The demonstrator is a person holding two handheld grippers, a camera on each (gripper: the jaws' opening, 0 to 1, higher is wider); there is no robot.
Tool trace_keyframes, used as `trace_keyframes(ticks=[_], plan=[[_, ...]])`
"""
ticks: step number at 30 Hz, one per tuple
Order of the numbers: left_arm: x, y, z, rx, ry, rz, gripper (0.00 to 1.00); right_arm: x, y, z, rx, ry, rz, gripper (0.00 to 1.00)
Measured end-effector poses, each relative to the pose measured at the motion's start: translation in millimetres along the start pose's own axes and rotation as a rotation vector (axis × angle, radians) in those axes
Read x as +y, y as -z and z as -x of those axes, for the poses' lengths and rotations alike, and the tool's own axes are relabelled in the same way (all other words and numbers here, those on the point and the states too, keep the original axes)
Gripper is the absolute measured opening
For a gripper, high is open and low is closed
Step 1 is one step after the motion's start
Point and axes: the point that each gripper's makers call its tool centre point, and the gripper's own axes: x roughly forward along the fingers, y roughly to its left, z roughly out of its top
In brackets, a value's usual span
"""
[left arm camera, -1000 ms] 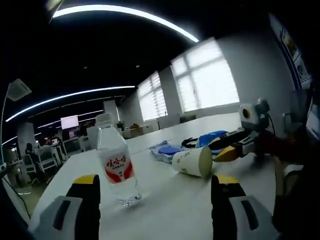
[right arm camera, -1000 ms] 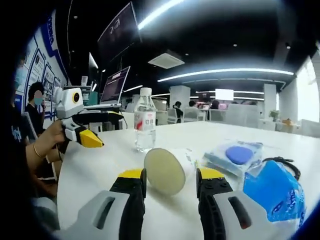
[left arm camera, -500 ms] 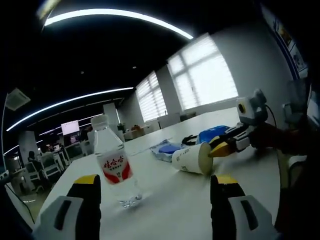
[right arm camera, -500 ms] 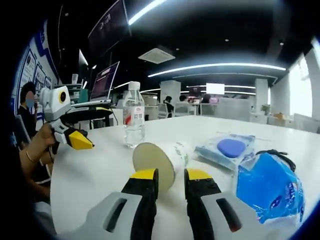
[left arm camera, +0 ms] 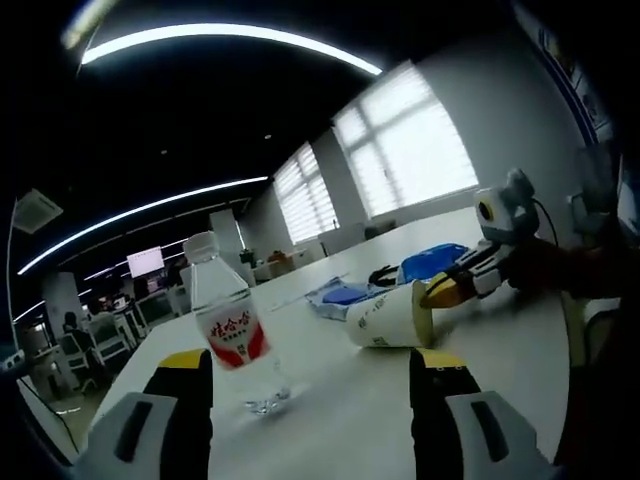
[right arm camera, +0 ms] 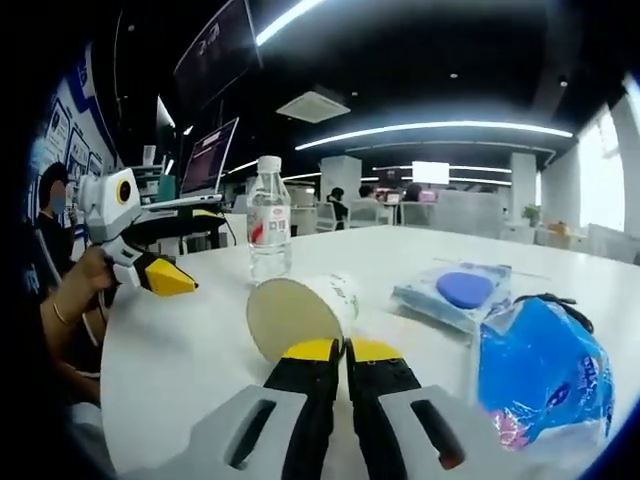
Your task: Arrange the tabletop items into an orderly group along one side of the table until the central work area is clear of visible clutter.
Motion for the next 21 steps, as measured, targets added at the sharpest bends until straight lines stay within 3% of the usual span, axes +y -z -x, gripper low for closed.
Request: trace_keyframes(ticks=[8, 16, 21], plan=[[-8.3, 4.6, -2, 0.011, 0.022, -0.019, 0.78, 5, -5.2, 4, -0.015, -0.017, -0.006, 0.0], [-20.6, -2.2, -6, -0.008, 0.053, -0.094, 0.78, 15, -26.4, 9, -0.036, -0.043, -0.027, 0.0], [-26.9, -11.1, -8, -0.052, 0.06, -0.162, 0.78, 21, -33.4, 11, -0.029, -0.062, -0.047, 0.0]])
